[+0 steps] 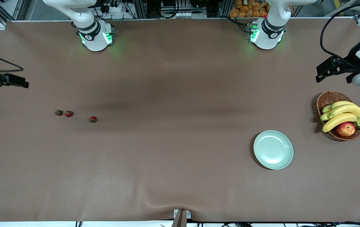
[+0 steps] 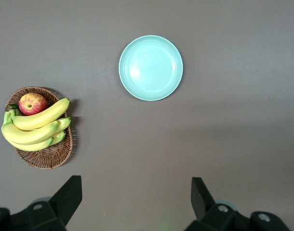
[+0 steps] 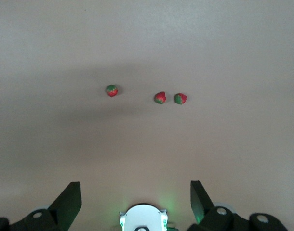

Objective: Collect all strawberries into plate
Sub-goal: 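Reach the right gripper down toward the three red strawberries, then grasp one red strawberry with the right gripper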

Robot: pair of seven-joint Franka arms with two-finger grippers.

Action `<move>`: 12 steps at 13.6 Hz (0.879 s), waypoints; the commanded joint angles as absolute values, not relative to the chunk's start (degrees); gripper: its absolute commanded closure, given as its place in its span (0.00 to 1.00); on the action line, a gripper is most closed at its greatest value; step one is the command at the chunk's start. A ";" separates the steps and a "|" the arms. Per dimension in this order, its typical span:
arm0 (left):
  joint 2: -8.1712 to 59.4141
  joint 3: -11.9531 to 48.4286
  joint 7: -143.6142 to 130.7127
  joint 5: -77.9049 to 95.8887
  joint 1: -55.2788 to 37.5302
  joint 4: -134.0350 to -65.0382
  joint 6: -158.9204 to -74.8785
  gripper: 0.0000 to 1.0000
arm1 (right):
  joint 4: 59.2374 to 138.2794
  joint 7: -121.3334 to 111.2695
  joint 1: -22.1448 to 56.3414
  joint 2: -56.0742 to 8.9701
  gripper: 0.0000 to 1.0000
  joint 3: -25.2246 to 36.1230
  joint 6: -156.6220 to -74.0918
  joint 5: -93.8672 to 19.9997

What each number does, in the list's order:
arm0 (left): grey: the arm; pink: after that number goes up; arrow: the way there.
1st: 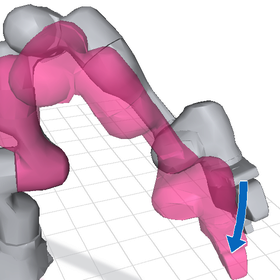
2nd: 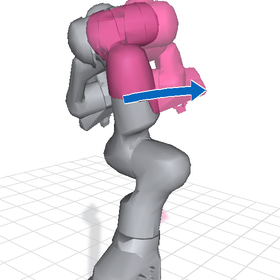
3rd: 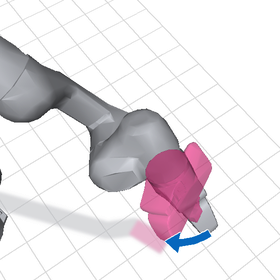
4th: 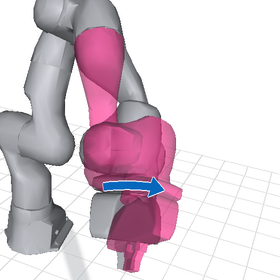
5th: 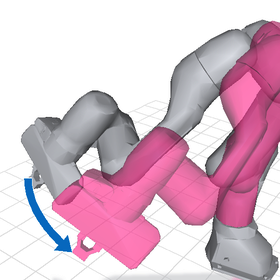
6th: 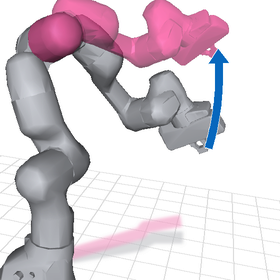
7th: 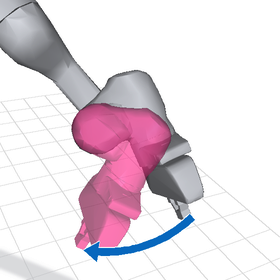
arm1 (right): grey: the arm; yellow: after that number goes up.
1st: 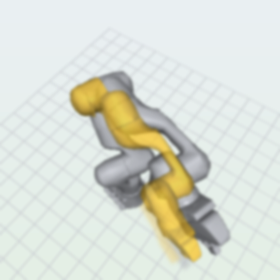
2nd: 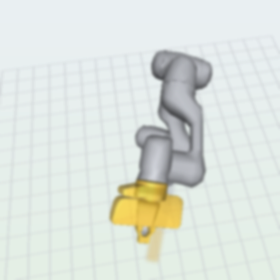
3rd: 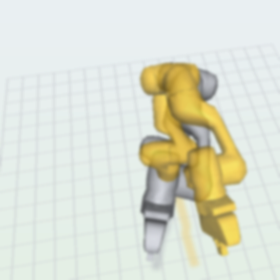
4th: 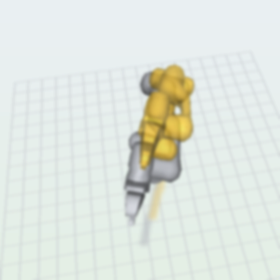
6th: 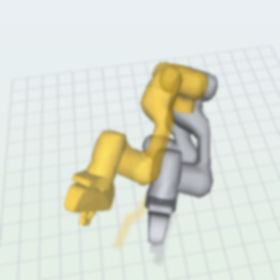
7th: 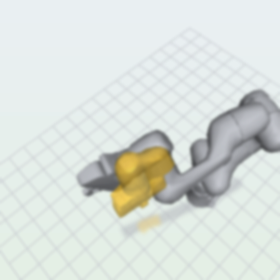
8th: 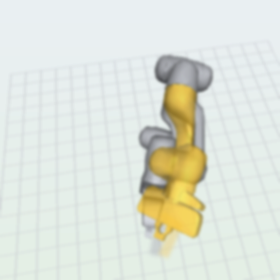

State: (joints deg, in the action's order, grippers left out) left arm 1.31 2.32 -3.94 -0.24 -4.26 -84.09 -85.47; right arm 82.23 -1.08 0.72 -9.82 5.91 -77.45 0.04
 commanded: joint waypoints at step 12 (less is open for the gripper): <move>0.97 2.29 -3.78 0.62 -3.96 -83.94 -84.99 0.00 | 104.22 -2.37 -3.51 -21.88 0.00 5.62 -105.89 0.35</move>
State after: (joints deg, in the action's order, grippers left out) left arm 1.31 2.31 -3.94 -0.24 -4.23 -84.13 -85.47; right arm 100.02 -1.66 -2.07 -22.25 6.28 -102.29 0.04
